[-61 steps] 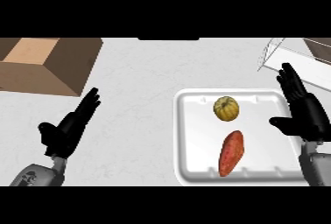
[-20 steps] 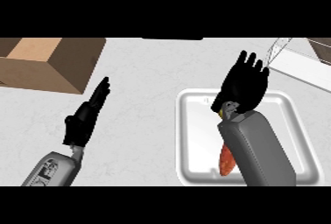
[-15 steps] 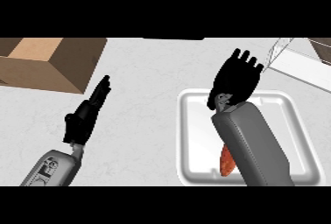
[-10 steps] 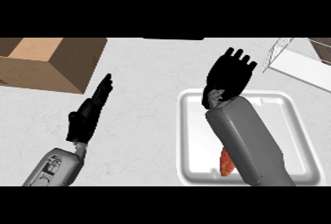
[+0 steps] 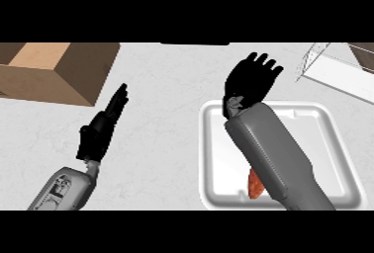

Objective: Pick the squash from the tray and place it in the tiered shelf

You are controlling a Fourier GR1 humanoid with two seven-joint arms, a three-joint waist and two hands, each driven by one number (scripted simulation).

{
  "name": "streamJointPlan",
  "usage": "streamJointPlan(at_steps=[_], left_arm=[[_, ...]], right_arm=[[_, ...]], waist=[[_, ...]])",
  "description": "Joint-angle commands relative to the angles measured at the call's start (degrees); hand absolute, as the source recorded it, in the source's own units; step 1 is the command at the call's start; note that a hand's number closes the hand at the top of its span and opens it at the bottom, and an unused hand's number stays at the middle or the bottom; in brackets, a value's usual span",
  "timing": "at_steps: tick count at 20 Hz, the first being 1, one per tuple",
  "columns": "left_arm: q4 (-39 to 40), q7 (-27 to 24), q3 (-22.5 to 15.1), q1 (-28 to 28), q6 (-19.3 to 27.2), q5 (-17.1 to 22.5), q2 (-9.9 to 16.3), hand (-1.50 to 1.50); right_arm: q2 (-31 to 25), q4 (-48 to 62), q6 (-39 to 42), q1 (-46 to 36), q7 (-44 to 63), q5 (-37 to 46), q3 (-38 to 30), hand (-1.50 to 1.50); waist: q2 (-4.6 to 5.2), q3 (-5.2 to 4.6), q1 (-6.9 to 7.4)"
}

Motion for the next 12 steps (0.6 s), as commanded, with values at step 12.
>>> streamJointPlan(at_steps=[12], left_arm=[[1.5, 0.5, 1.6, -0.3, -1.9, -0.4, 0.1, 0.00]], right_arm=[[1.0, 7.0, -4.0, 0.8, 14.7, -0.5, 2.1, -1.50]], waist=[[0.11, 0.03, -0.40]])
